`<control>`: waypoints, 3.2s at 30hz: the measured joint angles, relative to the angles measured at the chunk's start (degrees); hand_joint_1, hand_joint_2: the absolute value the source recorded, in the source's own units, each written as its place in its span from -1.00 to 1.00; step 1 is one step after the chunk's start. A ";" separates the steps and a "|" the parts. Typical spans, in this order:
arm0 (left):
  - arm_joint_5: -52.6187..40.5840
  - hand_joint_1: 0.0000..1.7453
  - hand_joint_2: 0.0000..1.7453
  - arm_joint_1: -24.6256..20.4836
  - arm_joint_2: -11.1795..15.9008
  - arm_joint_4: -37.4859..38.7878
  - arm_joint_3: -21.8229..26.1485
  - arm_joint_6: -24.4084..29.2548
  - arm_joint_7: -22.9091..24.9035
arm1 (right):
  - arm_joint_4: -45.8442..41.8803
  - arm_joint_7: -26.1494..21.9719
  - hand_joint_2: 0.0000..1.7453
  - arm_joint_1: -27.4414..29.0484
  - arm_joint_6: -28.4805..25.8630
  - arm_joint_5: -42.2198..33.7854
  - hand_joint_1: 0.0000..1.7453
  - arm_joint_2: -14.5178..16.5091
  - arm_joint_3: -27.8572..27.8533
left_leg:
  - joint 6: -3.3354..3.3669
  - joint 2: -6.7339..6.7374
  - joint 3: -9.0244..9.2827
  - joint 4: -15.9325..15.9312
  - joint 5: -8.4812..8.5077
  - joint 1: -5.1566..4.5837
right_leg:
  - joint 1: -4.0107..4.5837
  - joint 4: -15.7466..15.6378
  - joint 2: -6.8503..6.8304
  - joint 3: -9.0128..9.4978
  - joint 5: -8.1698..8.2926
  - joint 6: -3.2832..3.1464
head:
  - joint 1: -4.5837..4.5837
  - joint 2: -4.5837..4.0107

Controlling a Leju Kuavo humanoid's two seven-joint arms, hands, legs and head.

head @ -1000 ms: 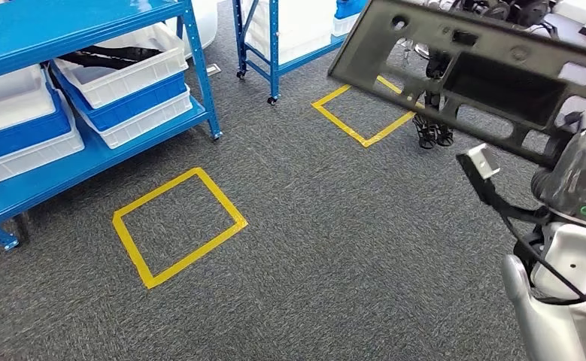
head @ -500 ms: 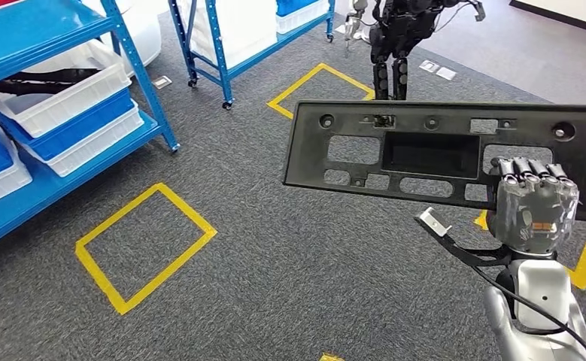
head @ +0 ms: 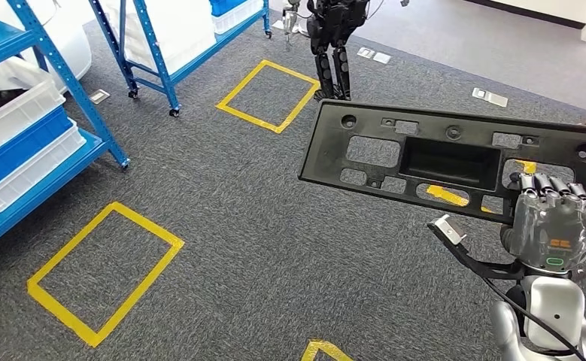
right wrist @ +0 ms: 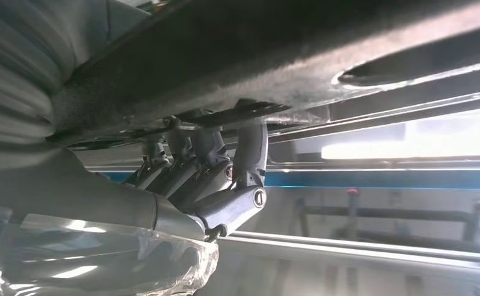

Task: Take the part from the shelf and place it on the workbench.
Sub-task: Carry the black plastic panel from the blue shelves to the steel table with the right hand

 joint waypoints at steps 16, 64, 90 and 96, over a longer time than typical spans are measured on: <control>1.40 -1.00 1.00 -0.04 0.08 -0.01 1.52 -0.14 -0.39 | 1.18 5.24 1.00 -4.06 1.64 0.02 1.00 0.11 4.67 | -1.43 -6.64 -3.39 7.05 -2.08 0.38 | 0.90 -7.97 5.99 3.87 3.26 -3.80 | -0.41 0.00; -0.20 -1.00 1.00 -0.07 0.14 -0.09 1.55 -2.40 -1.69 | 2.84 11.63 1.00 -5.19 3.58 0.02 1.00 -4.39 10.27 | -0.16 1.44 -1.55 1.53 0.05 -0.72 | 0.92 -5.14 -2.69 2.14 2.51 -0.16 | 0.27 -0.01; 1.47 -1.00 1.00 0.00 -0.22 -0.02 3.37 -2.03 -1.45 | 10.28 11.01 1.00 -13.27 4.66 0.02 1.00 -1.51 13.96 | -0.41 -2.04 -3.70 3.56 0.20 0.16 | 0.42 9.99 1.82 -7.00 -2.25 -1.07 | 0.39 -0.01; 1.49 -1.00 1.00 -0.06 -0.31 -0.02 3.39 -2.03 -1.44 | 11.05 11.08 1.00 -13.93 4.55 0.02 1.00 -1.41 14.55 | -1.05 1.63 -3.16 3.42 -0.18 -0.39 | 1.89 -6.17 -3.43 2.32 2.74 -1.67 | 0.35 0.00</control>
